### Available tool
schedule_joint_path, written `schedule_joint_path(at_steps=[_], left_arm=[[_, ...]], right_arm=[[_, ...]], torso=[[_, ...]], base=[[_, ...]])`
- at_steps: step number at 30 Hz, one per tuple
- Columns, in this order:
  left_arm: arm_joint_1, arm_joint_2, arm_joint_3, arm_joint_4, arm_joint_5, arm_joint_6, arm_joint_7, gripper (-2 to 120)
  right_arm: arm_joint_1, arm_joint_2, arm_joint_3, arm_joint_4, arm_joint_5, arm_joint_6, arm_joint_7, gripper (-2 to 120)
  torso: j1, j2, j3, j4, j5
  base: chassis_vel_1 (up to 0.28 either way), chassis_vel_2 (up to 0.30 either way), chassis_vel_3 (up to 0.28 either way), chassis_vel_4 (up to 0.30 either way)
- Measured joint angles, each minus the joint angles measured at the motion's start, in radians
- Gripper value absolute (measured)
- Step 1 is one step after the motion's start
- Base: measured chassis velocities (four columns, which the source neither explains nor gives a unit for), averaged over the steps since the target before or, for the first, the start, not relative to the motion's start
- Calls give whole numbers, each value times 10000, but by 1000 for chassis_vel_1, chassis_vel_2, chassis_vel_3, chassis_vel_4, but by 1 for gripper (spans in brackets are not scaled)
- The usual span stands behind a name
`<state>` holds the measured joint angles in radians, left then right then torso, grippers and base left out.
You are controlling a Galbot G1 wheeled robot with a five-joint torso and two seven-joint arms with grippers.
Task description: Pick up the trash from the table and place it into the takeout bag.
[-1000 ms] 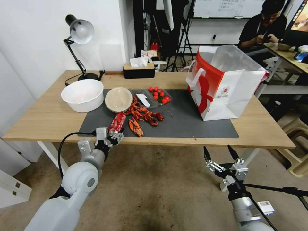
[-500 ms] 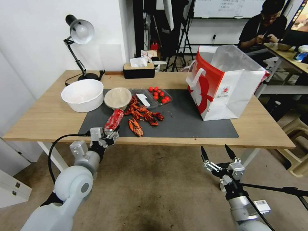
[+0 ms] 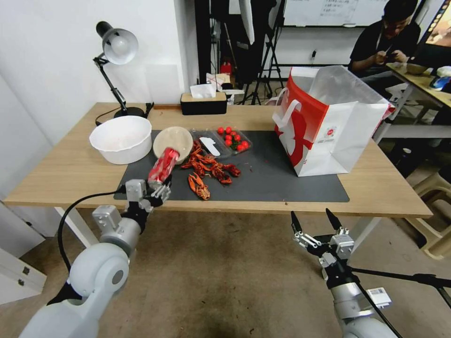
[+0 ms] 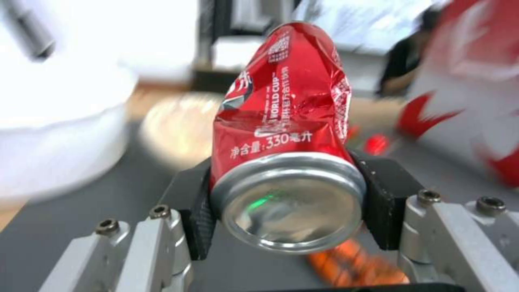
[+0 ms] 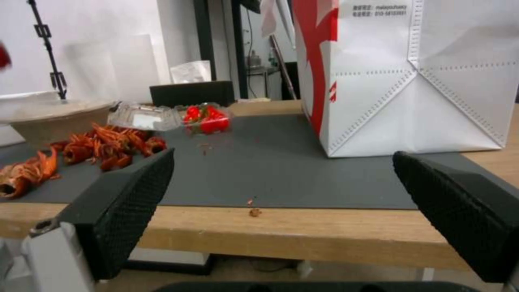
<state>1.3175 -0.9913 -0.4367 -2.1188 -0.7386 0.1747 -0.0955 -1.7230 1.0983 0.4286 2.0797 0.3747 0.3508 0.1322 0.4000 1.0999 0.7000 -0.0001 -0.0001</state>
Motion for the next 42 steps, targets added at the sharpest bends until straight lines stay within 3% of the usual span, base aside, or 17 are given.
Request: schedule_joint_path(at_steps=[3,6,7,10,18,23,29,32,38,41,42], left_arm=[[-595,599,291,503,-753,-841,906,52],[-1262,893,673,933,-1075,-1321,1436,52],[-1262,893,673,933,-1075,-1321,1436,52],[-2715,1110,1320,1560,-1313,-1519,2031,52],[-5088,1146,2794,2551,-1775,-1507,2465,52],[-6877,813,4351,3349,-2000,-1295,2778,52],[-7557,583,4904,3769,-2029,-1275,2859,52],[-8739,-126,5664,4547,-2110,-1219,2864,52],[-9455,-664,6024,5057,-2116,-1208,2870,52],[-10814,-1671,6848,6058,-2102,-1232,2967,52],[-10814,-1671,6848,6058,-2102,-1232,2967,52]], right_arm=[[-35,1,44,2,12,0,2,100],[-61,27,77,2,11,3,3,100],[-61,27,77,2,11,3,3,100],[-99,81,88,3,-30,5,2,100],[-176,177,137,38,-151,4,8,100],[-213,270,243,144,-226,-49,35,100],[-217,314,285,194,-231,-86,39,100],[-226,395,293,208,-301,-99,67,100],[-267,448,264,213,-372,-96,79,100],[-295,542,184,216,-531,-38,74,100],[-295,542,184,216,-531,-38,74,100]], torso=[[0,0,0,3,1],[0,0,0,2,0],[0,0,0,2,0],[0,0,1,-1,0],[0,0,0,1,5],[0,-1,1,0,4],[0,0,1,3,0],[1,-1,1,3,0],[1,-1,1,-1,7],[1,0,1,0,6],[1,0,1,0,6]], base=[[0,0,0,0],[0,0,0,0],[0,0,0,0],[0,0,0,0],[0,0,0,0],[0,0,0,0],[0,0,0,0],[0,0,0,0],[0,0,0,0],[0,0,0,0],[0,0,0,0]])
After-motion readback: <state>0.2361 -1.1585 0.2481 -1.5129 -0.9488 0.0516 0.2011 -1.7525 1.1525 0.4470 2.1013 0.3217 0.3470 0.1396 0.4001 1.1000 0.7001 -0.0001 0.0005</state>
